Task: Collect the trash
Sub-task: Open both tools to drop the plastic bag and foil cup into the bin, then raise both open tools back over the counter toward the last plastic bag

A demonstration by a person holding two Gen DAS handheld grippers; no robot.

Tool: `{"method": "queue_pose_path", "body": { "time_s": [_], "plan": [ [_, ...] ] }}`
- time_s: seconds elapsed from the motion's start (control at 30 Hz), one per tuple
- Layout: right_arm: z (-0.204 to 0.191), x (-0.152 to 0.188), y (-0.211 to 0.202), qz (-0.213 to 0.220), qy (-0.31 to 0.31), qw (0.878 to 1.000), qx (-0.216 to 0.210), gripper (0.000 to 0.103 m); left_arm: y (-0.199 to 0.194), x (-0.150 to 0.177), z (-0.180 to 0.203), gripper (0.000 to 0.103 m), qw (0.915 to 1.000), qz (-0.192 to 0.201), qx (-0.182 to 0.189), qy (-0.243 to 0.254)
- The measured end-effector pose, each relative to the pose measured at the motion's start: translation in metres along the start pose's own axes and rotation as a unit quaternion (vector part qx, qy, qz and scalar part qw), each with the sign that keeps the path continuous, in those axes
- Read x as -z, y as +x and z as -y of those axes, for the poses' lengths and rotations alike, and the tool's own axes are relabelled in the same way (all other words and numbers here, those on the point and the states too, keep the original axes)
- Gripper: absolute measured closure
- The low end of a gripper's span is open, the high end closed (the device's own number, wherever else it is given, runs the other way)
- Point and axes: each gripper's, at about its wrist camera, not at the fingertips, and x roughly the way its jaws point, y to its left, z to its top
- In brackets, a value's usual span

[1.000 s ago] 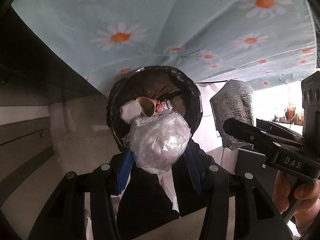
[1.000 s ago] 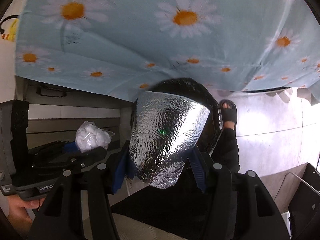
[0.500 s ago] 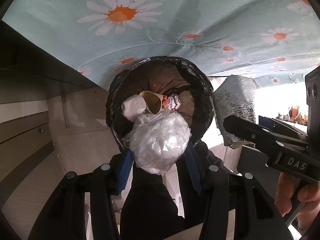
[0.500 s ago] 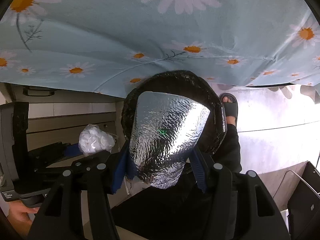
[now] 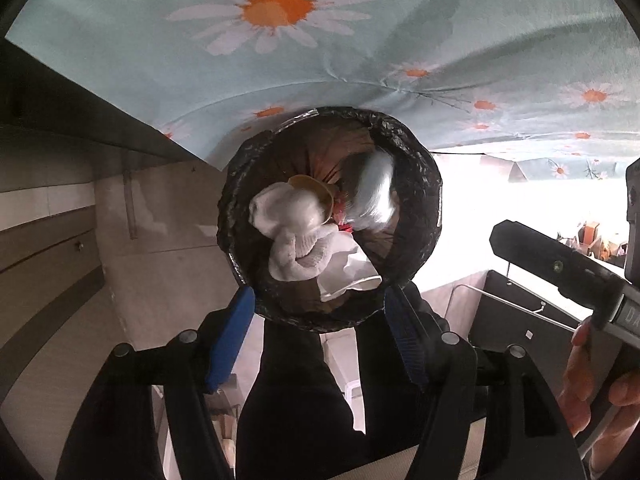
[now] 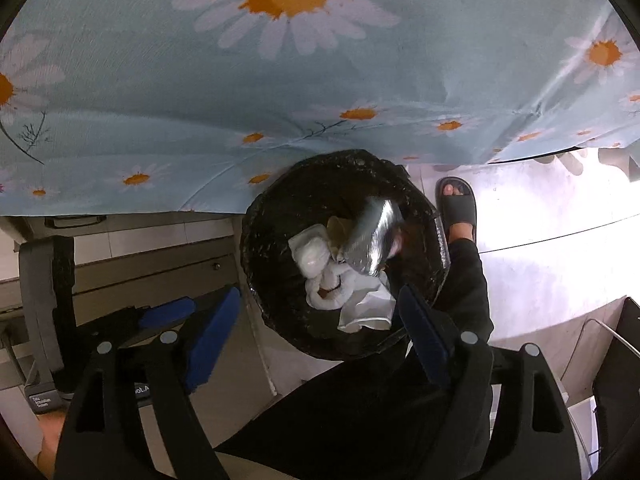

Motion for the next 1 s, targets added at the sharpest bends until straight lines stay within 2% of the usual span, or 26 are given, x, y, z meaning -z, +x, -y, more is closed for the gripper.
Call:
{"method": "queue_pose_path", "body": {
  "time_s": [0.5,1.0],
  "plan": [
    [-0.03,0.015,-0.035,0.025,-0.051,0.998,0.023,0.022,-0.036,0.009,-0.007,0.038,0.9996,0.027,0.007,0.004],
    [-0.077,0.046,-0.109,0.114,-0.108,0.987,0.04,0.022,-0.117,0.041,0.009,0.038,0.9921,0.115,0.006,0.051]
  ]
}}
